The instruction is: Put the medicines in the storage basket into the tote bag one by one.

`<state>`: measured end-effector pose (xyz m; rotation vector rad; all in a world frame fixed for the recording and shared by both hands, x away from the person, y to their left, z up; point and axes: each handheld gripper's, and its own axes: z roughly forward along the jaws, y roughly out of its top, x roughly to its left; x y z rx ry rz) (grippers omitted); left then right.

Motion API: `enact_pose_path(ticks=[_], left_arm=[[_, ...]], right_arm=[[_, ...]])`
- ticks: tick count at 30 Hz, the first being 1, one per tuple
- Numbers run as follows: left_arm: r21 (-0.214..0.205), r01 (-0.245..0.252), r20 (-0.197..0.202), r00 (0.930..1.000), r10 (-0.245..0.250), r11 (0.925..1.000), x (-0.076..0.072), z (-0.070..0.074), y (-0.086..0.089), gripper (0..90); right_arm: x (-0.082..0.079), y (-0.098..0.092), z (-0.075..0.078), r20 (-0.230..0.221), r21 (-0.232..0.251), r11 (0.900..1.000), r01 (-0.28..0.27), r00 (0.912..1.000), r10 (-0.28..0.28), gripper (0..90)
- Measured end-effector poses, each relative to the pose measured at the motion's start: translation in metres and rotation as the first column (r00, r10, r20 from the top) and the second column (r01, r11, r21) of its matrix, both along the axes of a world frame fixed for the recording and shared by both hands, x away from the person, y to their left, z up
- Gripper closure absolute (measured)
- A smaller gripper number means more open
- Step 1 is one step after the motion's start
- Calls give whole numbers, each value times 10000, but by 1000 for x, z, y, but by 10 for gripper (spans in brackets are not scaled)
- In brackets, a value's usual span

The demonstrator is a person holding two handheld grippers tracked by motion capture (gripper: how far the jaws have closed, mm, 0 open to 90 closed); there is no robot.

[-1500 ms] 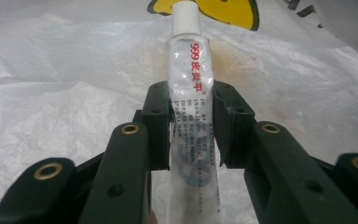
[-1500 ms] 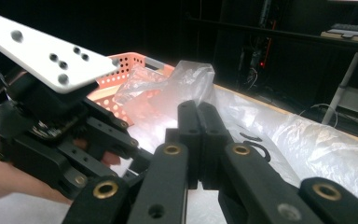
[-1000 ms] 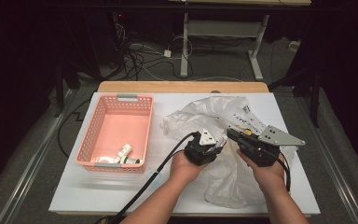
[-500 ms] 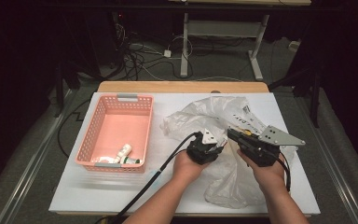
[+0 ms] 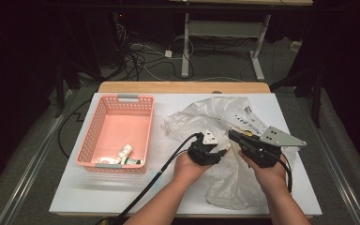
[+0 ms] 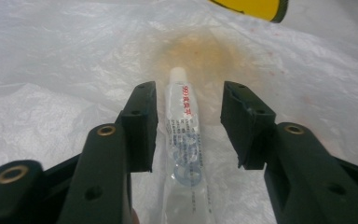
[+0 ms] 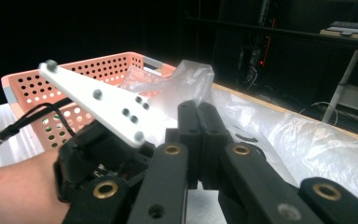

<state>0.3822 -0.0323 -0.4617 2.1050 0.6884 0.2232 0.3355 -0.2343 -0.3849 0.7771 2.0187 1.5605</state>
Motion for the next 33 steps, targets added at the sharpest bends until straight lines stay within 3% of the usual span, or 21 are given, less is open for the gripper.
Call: enact_pose_path(ticks=[12,17,23,25,29,33], left_arm=[[-471,316,-444,9984,-337,9984,-24,4,30,358],[-722,285,-405,9987,-314,9970,-38,12,45,275],[-697,204,-299,9993,-225,9974,-54,22,62,142],[-740,176,-285,9994,-198,9971,-59,24,69,138],[-522,-88,-383,9992,68,9986,-66,28,79,17],[-444,-377,-289,9989,364,9983,-72,31,95,0]], right_arm=[[-1,0,0,5,-38,10000,19,10000,-19,900],[-1,-1,-1,-31,-27,10000,39,10000,-40,900],[-1,-1,-1,-74,-36,10000,35,10000,-35,900],[-1,0,-1,-68,-47,10000,34,10000,-35,900],[-1,-1,-1,-74,-48,10000,51,10000,-52,900],[-1,-1,-1,-85,-58,9999,82,9999,-83,900]])
